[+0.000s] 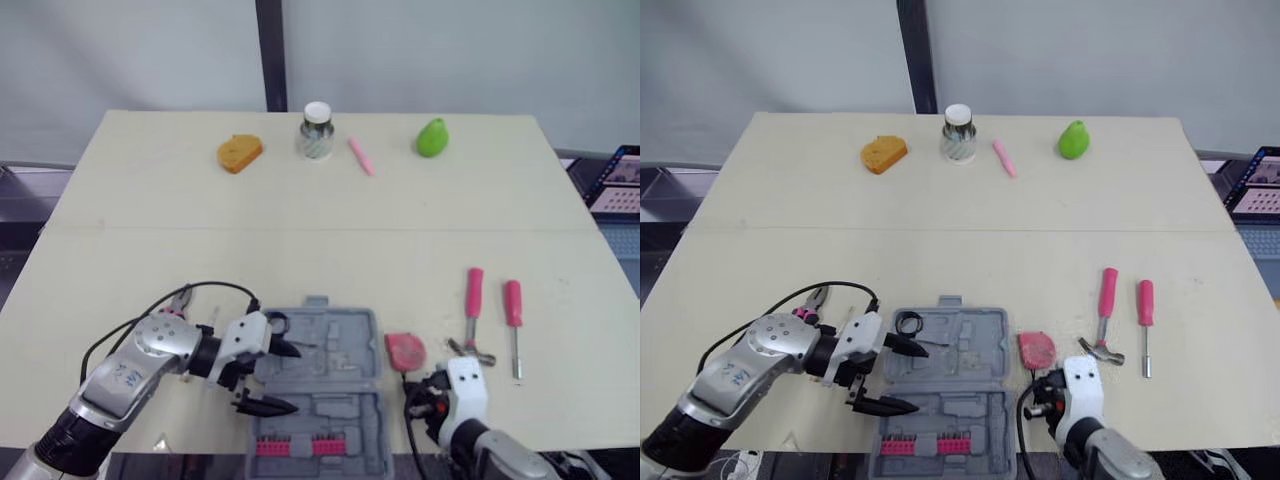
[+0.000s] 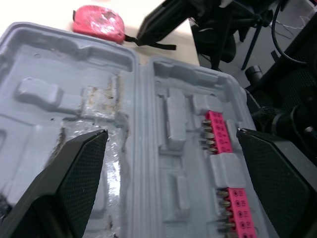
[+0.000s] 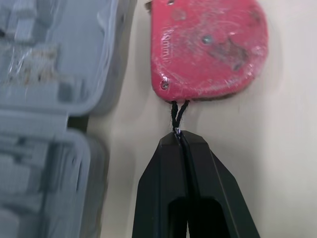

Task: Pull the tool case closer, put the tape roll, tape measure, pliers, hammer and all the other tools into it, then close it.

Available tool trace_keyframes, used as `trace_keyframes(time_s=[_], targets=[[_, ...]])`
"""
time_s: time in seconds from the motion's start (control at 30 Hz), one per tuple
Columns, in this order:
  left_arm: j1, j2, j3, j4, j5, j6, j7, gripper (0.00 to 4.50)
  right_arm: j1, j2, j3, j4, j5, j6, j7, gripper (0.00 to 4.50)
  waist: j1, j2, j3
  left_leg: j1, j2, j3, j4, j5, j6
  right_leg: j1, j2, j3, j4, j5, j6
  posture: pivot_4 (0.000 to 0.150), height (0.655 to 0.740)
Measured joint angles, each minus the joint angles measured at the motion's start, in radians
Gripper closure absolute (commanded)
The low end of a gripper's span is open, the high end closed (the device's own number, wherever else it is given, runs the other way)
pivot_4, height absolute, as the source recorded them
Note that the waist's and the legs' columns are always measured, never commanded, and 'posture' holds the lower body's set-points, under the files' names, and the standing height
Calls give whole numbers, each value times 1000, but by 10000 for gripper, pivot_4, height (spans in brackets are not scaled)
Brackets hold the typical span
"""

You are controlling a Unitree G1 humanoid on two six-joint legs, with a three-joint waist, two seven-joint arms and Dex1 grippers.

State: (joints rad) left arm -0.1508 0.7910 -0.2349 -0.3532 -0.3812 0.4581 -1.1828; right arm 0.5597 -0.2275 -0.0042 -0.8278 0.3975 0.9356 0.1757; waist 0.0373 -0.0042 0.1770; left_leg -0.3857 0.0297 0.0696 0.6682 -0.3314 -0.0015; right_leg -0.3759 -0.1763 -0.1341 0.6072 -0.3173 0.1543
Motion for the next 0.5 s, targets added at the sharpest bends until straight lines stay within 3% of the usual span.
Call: trace_keyframes(time_s=[0.47, 0.5], targets=[[-35, 3, -1, -3, -8, 18, -25, 0, 94, -5, 44, 0, -3, -75, 0, 44449, -14, 1, -1, 3, 2, -1, -1, 5, -2, -1, 3, 5, 6, -2, -4, 1500, 7400], [-36, 3, -1, -3, -8, 21, -25, 0, 89, -5, 44, 1, -2, -77, 0, 42111, -14, 1, -1, 3, 2, -1, -1, 4, -2, -1, 3, 5, 6, -2, -4, 1500, 7400]])
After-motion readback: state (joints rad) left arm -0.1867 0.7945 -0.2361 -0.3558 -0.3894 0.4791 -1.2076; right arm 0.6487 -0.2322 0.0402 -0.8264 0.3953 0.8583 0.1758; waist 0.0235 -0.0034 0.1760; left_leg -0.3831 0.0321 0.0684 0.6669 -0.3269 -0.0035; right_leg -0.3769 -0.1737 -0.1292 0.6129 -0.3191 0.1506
